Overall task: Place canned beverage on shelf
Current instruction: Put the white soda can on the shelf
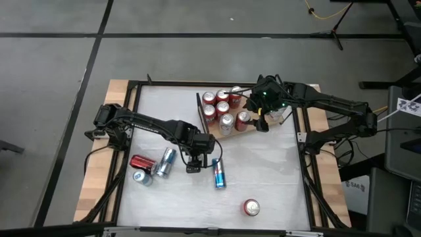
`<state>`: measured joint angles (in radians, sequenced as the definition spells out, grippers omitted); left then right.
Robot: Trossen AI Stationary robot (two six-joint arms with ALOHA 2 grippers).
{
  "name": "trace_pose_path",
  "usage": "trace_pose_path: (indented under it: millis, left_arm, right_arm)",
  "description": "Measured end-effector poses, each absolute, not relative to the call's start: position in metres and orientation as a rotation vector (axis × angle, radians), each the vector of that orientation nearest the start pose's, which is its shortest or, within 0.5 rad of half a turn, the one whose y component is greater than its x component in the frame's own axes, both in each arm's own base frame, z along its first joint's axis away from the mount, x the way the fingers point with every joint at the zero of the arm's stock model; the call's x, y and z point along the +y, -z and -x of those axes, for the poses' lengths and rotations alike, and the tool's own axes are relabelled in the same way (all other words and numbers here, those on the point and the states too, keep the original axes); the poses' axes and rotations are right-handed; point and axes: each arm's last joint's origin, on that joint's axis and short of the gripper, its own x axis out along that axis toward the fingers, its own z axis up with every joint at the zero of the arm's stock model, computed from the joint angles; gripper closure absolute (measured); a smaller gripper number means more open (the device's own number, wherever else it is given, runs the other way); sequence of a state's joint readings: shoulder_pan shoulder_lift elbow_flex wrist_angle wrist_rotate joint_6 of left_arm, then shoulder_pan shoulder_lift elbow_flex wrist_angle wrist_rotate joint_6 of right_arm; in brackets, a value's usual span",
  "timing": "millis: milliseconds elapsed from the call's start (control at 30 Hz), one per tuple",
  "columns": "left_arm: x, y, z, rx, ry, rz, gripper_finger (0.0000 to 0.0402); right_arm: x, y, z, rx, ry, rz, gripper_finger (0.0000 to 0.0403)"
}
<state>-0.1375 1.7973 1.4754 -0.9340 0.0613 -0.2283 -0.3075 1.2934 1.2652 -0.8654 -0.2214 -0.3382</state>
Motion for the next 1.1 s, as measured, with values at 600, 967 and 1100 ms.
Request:
trace_pose_path:
  millis: [600,967,1100]
  left_arm:
    - [-0.048,-0.331,-0.363,1.052,0.044,0.076,0.0083]
    - [-0.034,-0.411,-0.284,0.839,-0.061,-0.048,0.0082]
    - [-0.033,-0.401,-0.257,0.848,-0.087,-0.024,0.0082]
  right_arm:
    - [-0.073,-0.342,-0.252,0.763,-0.044,0.106,0.0061]
    - [-0.072,-0.352,-0.259,0.629,-0.04,-0.195,0.0061]
    - [-0.06,-0.363,-0.269,0.505,-0.139,-0.248,0.0061]
